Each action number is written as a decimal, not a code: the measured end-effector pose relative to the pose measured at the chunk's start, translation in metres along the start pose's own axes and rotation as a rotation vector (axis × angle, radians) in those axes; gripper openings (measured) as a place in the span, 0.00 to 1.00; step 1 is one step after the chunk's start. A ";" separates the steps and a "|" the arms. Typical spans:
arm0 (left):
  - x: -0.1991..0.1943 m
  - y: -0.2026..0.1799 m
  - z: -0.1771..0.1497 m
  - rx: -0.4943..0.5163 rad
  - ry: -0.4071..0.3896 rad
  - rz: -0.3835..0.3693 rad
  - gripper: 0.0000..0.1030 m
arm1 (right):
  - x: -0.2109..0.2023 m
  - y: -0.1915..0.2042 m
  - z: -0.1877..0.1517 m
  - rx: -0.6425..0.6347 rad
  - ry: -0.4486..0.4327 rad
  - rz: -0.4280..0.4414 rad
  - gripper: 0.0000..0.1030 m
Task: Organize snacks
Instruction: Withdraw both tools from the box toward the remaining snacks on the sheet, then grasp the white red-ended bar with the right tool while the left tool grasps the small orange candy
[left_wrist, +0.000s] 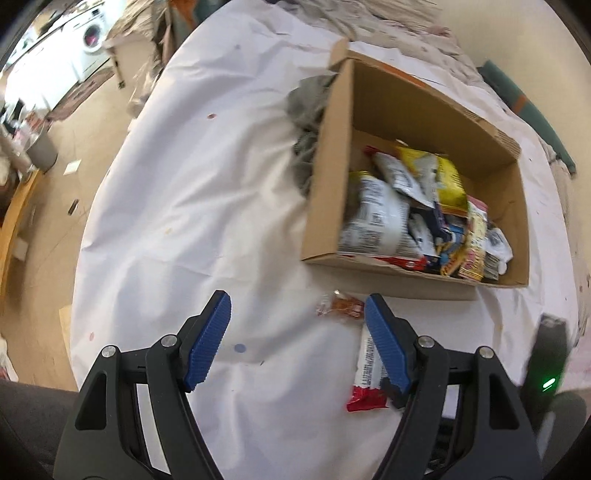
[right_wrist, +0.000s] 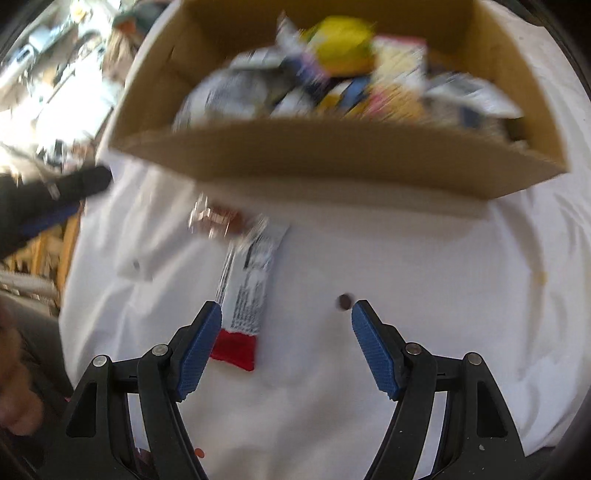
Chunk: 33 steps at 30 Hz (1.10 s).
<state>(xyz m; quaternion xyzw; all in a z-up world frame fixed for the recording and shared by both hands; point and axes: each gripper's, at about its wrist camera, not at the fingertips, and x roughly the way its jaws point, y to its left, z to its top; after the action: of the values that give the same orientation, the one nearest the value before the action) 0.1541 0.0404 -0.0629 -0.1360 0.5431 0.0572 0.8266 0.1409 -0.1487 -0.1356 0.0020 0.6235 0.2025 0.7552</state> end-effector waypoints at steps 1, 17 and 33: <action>0.001 0.004 0.000 -0.016 0.002 0.000 0.70 | 0.009 0.006 -0.002 -0.027 0.029 -0.014 0.74; 0.006 0.003 0.001 -0.019 0.015 -0.008 0.70 | 0.006 0.011 -0.008 -0.117 0.049 0.068 0.27; 0.028 -0.012 -0.010 0.029 0.062 -0.023 0.70 | -0.068 -0.056 -0.028 0.177 -0.174 0.252 0.24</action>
<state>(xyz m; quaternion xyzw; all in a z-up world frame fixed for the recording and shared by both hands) 0.1598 0.0245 -0.0898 -0.1321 0.5675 0.0355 0.8119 0.1220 -0.2285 -0.0918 0.1642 0.5660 0.2388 0.7718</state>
